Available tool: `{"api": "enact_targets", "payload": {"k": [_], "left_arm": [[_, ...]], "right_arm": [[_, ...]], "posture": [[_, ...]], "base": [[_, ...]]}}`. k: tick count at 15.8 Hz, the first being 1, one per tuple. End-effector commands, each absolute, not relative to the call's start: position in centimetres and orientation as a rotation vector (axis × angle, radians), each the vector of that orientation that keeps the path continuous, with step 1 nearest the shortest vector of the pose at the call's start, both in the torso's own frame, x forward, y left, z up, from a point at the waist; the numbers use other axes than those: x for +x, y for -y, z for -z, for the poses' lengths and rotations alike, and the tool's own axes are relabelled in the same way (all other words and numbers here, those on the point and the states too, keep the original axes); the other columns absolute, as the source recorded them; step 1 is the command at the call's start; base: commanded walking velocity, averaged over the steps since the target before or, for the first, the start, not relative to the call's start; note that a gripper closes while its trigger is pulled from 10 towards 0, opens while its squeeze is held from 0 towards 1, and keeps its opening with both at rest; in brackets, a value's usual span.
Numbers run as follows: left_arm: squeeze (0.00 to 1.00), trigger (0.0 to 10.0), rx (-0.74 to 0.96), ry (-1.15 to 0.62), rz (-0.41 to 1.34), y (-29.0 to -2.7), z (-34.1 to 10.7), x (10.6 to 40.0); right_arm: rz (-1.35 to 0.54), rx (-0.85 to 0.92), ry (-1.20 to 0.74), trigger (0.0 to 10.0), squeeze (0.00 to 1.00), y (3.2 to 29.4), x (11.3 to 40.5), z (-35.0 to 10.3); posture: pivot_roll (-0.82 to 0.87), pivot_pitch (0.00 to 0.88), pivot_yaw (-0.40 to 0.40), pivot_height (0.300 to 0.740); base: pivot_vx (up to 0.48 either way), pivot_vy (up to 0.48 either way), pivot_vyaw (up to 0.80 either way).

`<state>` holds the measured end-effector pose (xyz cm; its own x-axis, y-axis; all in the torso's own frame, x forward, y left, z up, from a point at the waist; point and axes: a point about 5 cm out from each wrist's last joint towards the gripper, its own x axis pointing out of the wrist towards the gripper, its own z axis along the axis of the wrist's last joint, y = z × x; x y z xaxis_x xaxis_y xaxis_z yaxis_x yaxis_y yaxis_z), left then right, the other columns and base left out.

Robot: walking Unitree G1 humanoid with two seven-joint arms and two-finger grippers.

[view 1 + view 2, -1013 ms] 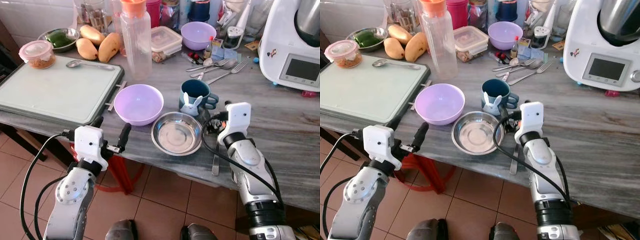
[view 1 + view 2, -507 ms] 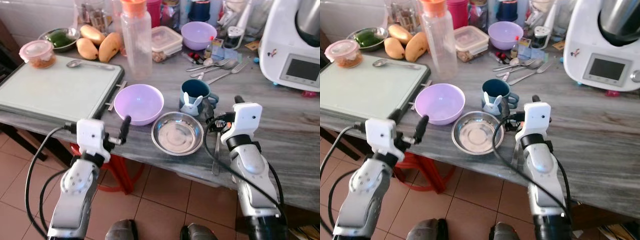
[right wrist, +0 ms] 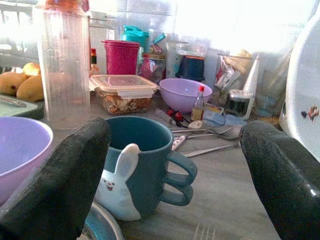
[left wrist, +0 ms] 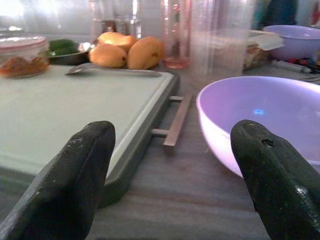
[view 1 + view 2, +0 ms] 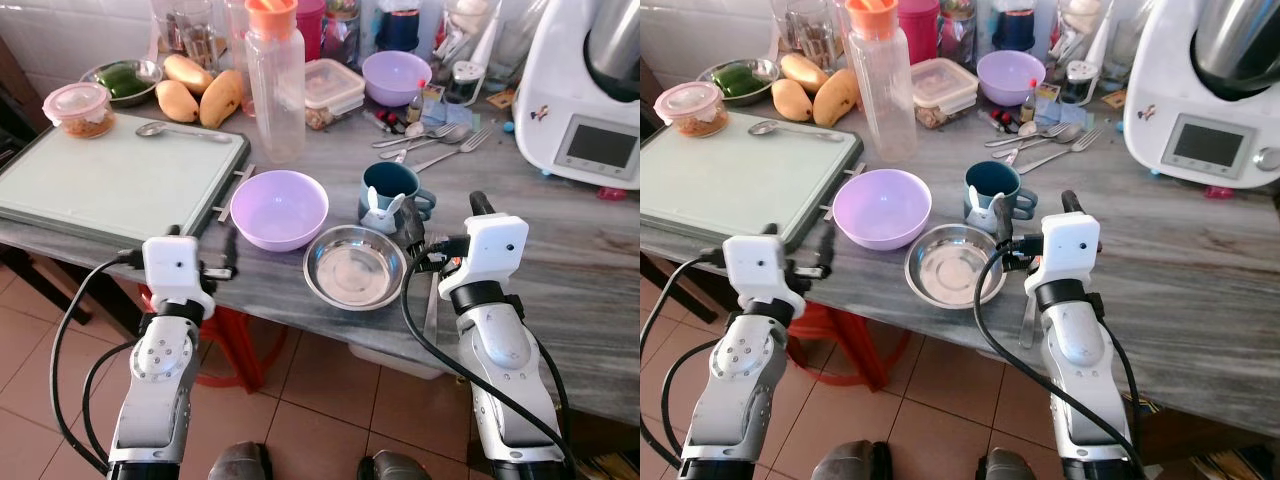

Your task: Setting the table

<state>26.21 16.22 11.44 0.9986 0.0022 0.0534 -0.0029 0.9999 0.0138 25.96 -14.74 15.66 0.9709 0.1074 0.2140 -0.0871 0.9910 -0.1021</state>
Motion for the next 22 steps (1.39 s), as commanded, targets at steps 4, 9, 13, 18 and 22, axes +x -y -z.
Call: {"api": "enact_targets", "payload": {"k": [4, 9, 13, 18, 22], "left_arm": [[0.00, 10.0, 0.029, 0.055, -0.047, -16.7, -11.1, 26.6], [0.00, 10.0, 0.010, 0.045, -0.079, -16.8, -10.8, 27.0], [0.00, 10.0, 0.031, 0.054, -0.091, -17.0, -10.8, 27.1], [0.00, 10.0, 0.048, 0.051, -0.137, -17.4, -10.7, 27.0], [0.00, 10.0, 0.033, 0.012, -0.031, -17.3, -10.2, 26.8]], "right_arm": [[-0.110, -0.124, 0.241, 10.0, 0.00, 14.6, 26.1, -16.1], [-0.137, -0.135, 0.256, 10.0, 0.00, 14.4, 26.4, -16.4], [-0.140, -0.135, 0.261, 10.0, 0.00, 14.4, 26.6, -16.5], [-0.170, -0.109, 0.250, 10.0, 0.00, 13.8, 26.5, -16.2], [-0.179, -0.085, 0.234, 10.0, 0.00, 13.7, 26.5, -15.9]], "posture": [[-0.01, 0.000, 0.002, 0.740], [-0.01, 0.000, -0.004, 0.740], [-0.01, 0.000, 0.000, 0.740], [-0.01, 0.000, 0.000, 0.740], [-0.01, 0.000, 0.004, 0.740]], "base": [[0.000, 0.000, 0.71], [0.000, 0.000, 0.80], [0.000, 0.212, 0.80], [0.000, 0.000, 0.80], [0.000, 0.000, 0.80]]}}
